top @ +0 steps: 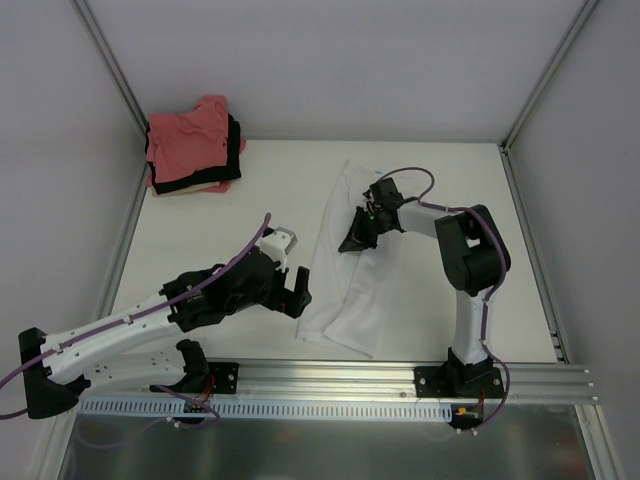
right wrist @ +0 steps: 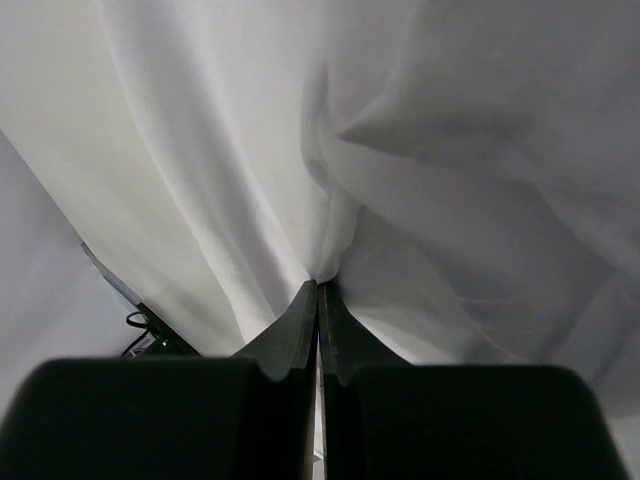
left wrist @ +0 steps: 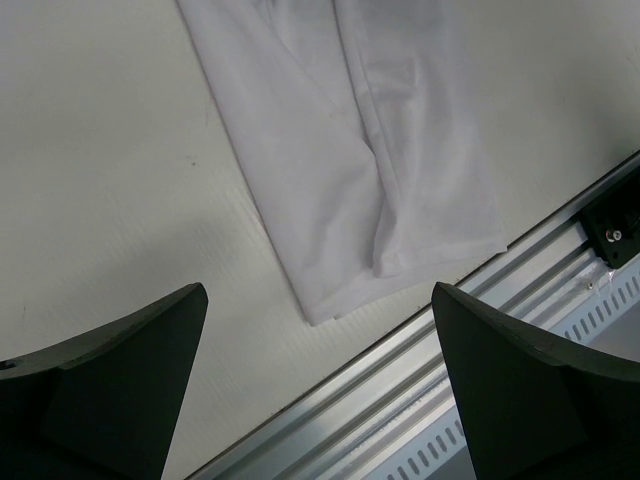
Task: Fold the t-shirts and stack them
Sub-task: Rotate the tshirt 90 degrees
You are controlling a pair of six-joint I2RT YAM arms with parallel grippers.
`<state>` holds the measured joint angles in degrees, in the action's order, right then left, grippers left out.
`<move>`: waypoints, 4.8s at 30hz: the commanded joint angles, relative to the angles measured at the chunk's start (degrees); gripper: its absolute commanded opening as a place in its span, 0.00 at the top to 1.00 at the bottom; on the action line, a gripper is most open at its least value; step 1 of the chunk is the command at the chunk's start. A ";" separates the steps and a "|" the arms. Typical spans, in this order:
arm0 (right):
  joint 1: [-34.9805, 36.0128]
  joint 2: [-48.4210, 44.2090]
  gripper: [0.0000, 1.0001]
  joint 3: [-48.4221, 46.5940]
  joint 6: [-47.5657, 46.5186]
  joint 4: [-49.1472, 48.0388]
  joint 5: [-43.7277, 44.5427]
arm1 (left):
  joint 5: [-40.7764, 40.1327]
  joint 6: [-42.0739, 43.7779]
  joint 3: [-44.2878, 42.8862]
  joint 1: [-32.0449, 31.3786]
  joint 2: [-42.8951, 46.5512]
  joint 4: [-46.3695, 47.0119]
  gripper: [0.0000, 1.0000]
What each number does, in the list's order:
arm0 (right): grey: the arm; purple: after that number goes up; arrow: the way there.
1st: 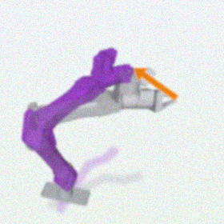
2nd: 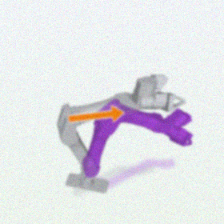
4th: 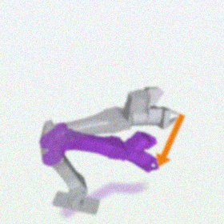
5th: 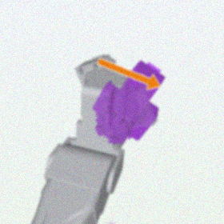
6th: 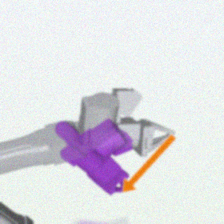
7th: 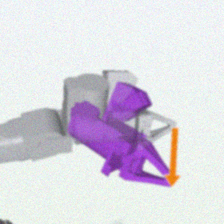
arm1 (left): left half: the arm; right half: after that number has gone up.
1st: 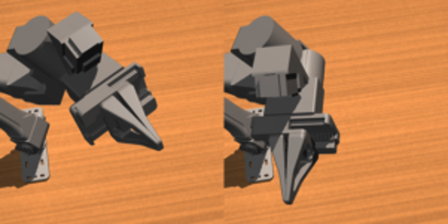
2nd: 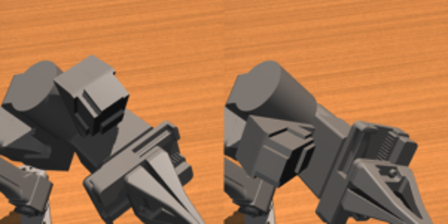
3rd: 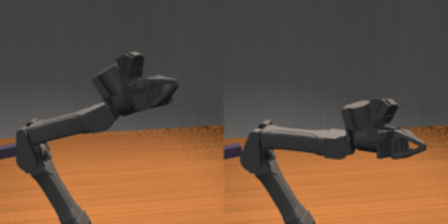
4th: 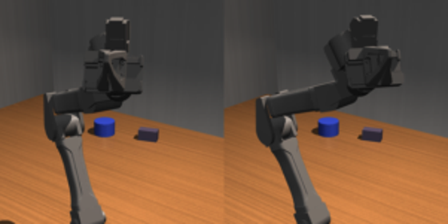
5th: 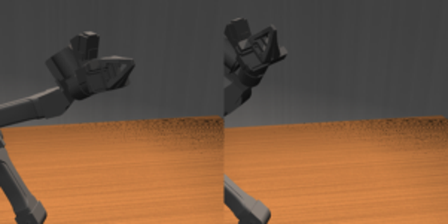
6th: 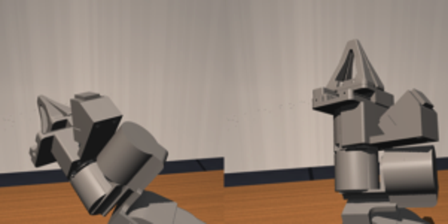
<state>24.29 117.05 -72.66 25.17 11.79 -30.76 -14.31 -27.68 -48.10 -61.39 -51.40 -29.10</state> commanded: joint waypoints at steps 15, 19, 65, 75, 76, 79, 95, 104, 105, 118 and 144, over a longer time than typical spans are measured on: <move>-5.31 -12.11 0.99 3.50 -3.81 4.90 1.85 | -1.43 -0.79 0.72 0.48 0.60 0.27 0.01; -5.66 -12.64 0.99 3.40 -4.16 5.78 1.84 | -1.43 -0.88 0.81 0.48 0.77 0.10 0.01; -5.22 -74.95 0.21 45.67 -4.25 25.03 9.14 | 25.02 -2.73 20.41 1.27 -12.85 24.96 0.01; -5.13 -66.36 0.20 40.33 -4.86 17.66 10.28 | 26.08 -3.96 20.15 1.27 -11.19 25.32 0.01; -5.22 -61.90 0.20 38.84 -6.00 16.87 11.59 | 26.08 -4.13 20.06 1.27 -10.49 24.71 0.01; -5.40 -55.03 0.20 31.73 -7.50 15.02 13.18 | 25.73 -4.48 19.97 1.27 -7.06 22.70 0.01; -12.16 -9.58 0.20 -11.86 -11.28 17.56 10.38 | 23.18 -7.56 20.50 1.18 6.22 15.92 0.01; -14.97 2.64 0.20 -24.36 -10.49 19.06 8.62 | 23.62 -6.95 18.83 1.18 4.64 15.13 0.01; -15.33 3.09 0.20 -25.32 -10.49 19.14 8.53 | 23.71 -6.69 18.57 1.18 4.38 15.13 0.02; -18.67 7.39 0.20 -24.72 -10.14 17.04 8.18 | 23.62 -4.31 14.26 1.18 -0.89 13.81 0.01; -18.93 26.73 0.19 -47.47 -1.09 10.54 0.36 | 21.07 -3.96 12.41 1.18 -3.18 9.94 0.01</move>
<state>5.48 140.29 -116.84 22.13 24.60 -30.17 8.32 -32.36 -33.63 -60.64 -54.04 -17.87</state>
